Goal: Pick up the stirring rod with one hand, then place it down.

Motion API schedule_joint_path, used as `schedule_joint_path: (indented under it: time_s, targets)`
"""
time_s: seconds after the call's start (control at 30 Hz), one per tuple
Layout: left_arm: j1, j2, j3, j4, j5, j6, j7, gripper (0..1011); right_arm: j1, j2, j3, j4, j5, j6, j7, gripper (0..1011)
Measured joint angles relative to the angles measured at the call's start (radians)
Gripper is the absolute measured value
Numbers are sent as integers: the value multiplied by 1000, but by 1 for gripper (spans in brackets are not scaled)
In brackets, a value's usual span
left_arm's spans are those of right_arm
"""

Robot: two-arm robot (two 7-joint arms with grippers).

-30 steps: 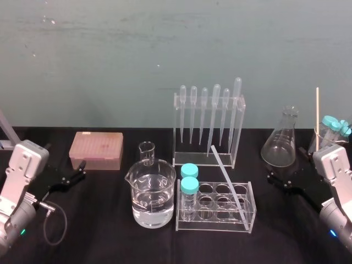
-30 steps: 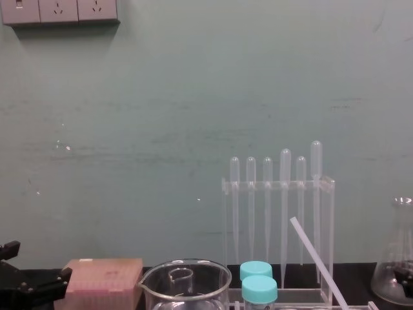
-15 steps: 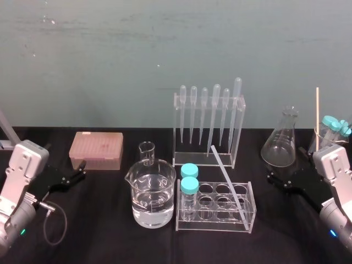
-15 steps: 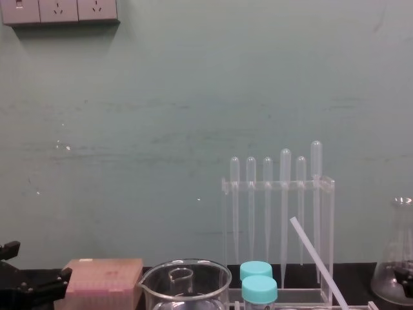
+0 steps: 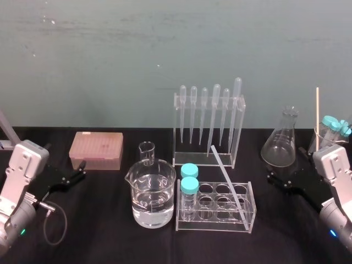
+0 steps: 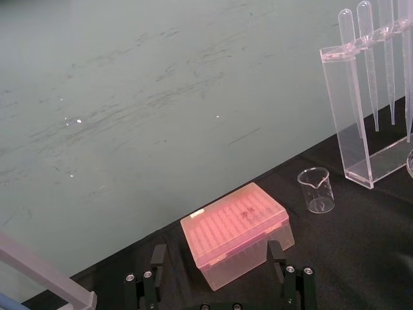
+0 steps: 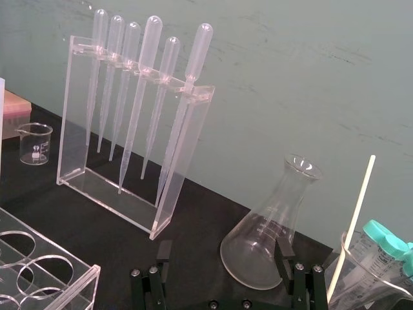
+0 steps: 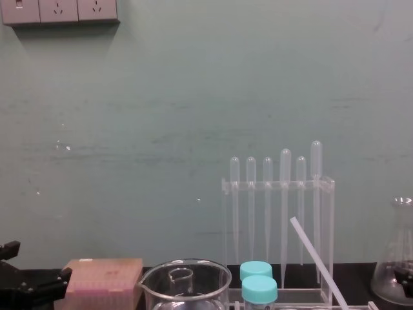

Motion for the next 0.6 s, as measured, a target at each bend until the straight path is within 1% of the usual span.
schedule_joint_path:
  time_s: [0.6]
  targets:
    - [0,0,0,0,0,0,0,1000,0,0,0,0,0,0,0,1003]
